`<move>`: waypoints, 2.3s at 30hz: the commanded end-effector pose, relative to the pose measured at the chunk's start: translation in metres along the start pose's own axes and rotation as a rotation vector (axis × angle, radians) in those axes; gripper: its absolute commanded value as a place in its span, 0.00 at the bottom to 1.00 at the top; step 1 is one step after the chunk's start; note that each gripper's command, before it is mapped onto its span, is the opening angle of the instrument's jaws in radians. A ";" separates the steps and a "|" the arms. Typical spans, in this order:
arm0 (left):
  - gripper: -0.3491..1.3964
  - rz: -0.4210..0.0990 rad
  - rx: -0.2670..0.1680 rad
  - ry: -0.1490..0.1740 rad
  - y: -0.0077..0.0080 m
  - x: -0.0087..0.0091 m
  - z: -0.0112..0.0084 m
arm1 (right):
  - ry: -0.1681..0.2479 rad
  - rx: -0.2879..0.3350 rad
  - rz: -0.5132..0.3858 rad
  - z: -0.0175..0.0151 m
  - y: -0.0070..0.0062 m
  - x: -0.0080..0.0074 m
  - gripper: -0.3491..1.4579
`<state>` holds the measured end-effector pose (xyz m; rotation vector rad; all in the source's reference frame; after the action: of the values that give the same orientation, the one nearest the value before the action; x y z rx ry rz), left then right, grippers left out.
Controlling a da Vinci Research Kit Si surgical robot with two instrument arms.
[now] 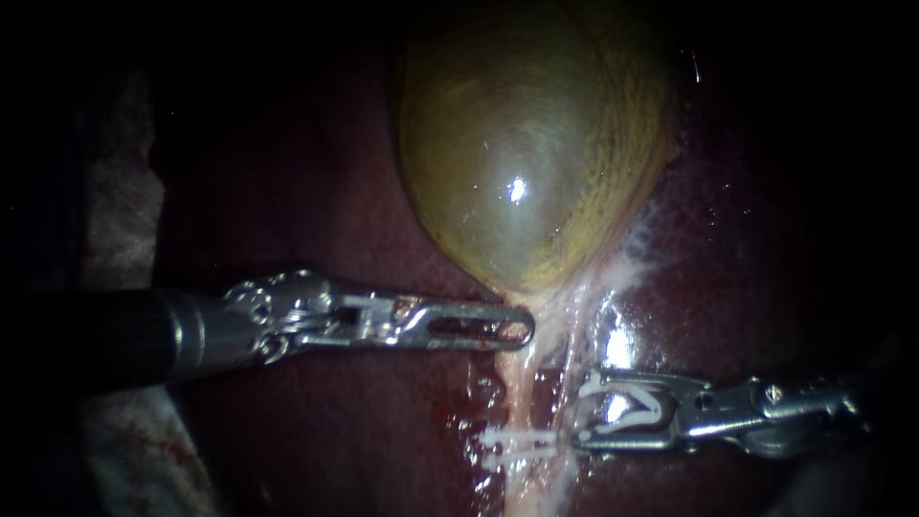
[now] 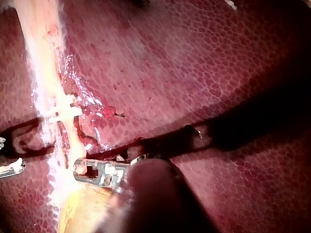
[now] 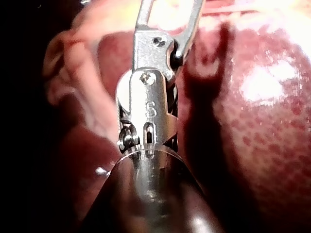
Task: Clipping third clip left tube
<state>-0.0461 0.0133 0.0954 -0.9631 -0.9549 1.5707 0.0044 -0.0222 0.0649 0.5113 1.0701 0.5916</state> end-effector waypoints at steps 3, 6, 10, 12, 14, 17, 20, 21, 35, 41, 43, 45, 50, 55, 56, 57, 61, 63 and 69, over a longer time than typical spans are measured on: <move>0.00 0.000 0.000 -0.001 0.0000 -0.0001 -0.0001 | 0.000 0.000 0.000 0.0001 -0.0001 0.0001 0.42; 0.00 -0.001 -0.001 -0.001 0.0001 -0.0001 -0.0002 | 0.000 -0.001 0.001 0.0002 -0.0001 0.0001 0.43; 0.00 -0.001 -0.001 -0.001 0.0002 0.0000 -0.0003 | 0.003 -0.003 0.002 0.0004 -0.0002 0.0003 0.43; 0.00 -0.002 -0.001 -0.002 0.0004 -0.0001 -0.0004 | 0.006 -0.004 0.003 0.0006 -0.0003 0.0005 0.44; 0.00 -0.003 -0.002 -0.002 0.0006 -0.0001 -0.0005 | 0.012 -0.006 0.004 0.0008 -0.0004 0.0007 0.45; 0.00 -0.005 -0.003 -0.004 0.0012 -0.0002 -0.0010 | 0.011 -0.008 0.000 0.0012 -0.0006 0.0010 0.46; 0.00 -0.003 -0.006 -0.007 0.0018 -0.0001 -0.0017 | 0.019 -0.010 0.019 0.0015 -0.0006 0.0012 0.46; 0.00 -0.004 -0.007 -0.009 0.0021 0.0000 -0.0020 | 0.019 -0.010 0.025 0.0016 -0.0006 0.0012 0.47; 0.00 -0.005 -0.017 -0.021 0.0040 -0.0005 -0.0048 | 0.030 -0.019 0.069 0.0035 0.0002 0.0012 0.48; 0.00 -0.005 -0.017 -0.021 0.0045 -0.0010 -0.0049 | 0.035 -0.021 0.086 0.0050 0.0008 0.0008 0.48; 0.00 -0.005 -0.017 -0.021 0.0046 -0.0010 -0.0049 | 0.030 -0.020 0.092 0.0055 0.0011 0.0006 0.48; 0.00 -0.005 -0.017 -0.021 0.0047 -0.0011 -0.0049 | 0.029 -0.018 0.097 0.0060 0.0013 0.0004 0.48; 0.00 -0.005 -0.018 -0.022 0.0048 -0.0012 -0.0051 | 0.008 -0.013 0.107 0.0075 0.0017 -0.0005 0.47; 0.00 -0.005 -0.022 -0.027 0.0047 -0.0011 -0.0054 | -0.011 -0.010 0.121 0.0085 0.0020 -0.0015 0.47; 0.00 -0.005 -0.022 -0.027 0.0047 -0.0011 -0.0055 | -0.016 -0.008 0.121 0.0086 0.0021 -0.0017 0.47; 0.00 -0.005 -0.022 -0.027 0.0047 -0.0010 -0.0056 | -0.021 -0.008 0.126 0.0087 0.0022 -0.0018 0.47; 0.00 -0.005 -0.021 -0.026 0.0047 -0.0010 -0.0057 | -0.035 -0.003 0.135 0.0091 0.0025 -0.0028 0.47; 0.00 -0.005 -0.021 -0.026 0.0047 -0.0010 -0.0058 | -0.044 -0.004 0.144 0.0094 0.0026 -0.0033 0.47; 0.00 -0.006 -0.021 -0.027 0.0047 -0.0010 -0.0058 | -0.064 -0.007 0.153 0.0100 0.0032 -0.0044 0.47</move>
<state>-0.0422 0.0122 0.0891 -0.9551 -0.9936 1.5753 0.0114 -0.0237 0.0740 0.6079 0.9725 0.7113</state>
